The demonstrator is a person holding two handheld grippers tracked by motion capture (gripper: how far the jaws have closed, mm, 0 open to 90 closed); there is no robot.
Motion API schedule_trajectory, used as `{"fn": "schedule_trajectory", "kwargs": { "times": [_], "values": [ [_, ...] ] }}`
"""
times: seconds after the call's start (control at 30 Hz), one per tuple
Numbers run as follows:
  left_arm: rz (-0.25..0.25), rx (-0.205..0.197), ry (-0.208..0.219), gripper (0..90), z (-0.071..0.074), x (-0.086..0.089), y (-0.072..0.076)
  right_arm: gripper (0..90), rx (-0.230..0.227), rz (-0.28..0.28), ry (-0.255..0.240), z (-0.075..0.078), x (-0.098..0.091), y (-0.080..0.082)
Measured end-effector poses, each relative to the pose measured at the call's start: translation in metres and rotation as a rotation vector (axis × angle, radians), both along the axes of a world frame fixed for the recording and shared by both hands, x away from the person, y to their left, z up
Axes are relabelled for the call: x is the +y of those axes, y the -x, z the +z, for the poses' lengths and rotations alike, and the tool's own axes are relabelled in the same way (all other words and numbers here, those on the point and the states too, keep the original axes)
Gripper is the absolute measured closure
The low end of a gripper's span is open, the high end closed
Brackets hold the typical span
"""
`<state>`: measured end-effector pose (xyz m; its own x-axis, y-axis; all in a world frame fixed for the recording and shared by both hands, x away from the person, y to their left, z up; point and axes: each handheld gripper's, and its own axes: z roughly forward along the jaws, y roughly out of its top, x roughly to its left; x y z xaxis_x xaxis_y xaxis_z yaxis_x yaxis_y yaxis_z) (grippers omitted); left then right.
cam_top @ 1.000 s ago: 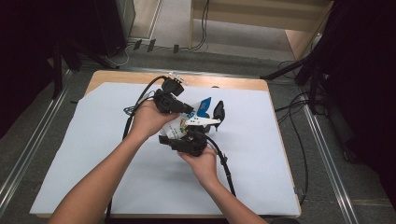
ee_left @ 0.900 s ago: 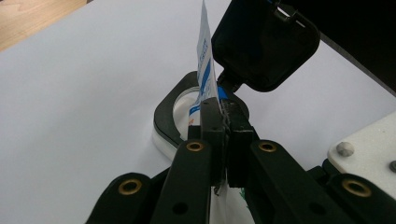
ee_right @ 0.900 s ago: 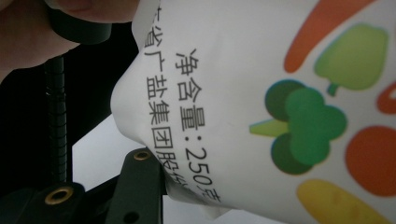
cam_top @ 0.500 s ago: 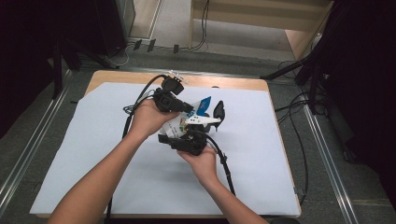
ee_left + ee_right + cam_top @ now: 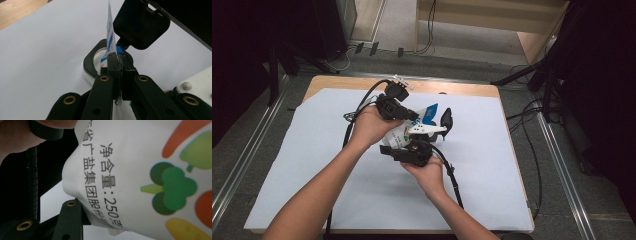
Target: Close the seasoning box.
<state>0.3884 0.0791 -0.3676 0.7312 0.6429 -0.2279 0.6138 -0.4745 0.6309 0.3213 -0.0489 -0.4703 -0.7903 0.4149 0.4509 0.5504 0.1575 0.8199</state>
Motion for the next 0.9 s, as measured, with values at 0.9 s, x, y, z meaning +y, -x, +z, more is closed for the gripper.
{"fn": "schedule_trajectory", "kwargs": {
  "times": [0.9],
  "values": [
    [-0.004,0.001,0.009,90.0,-0.0022,-0.0036,0.0003,62.9,0.029,-0.015,-0.030,-0.0006,-0.0025,-0.0006]
  ]
}}
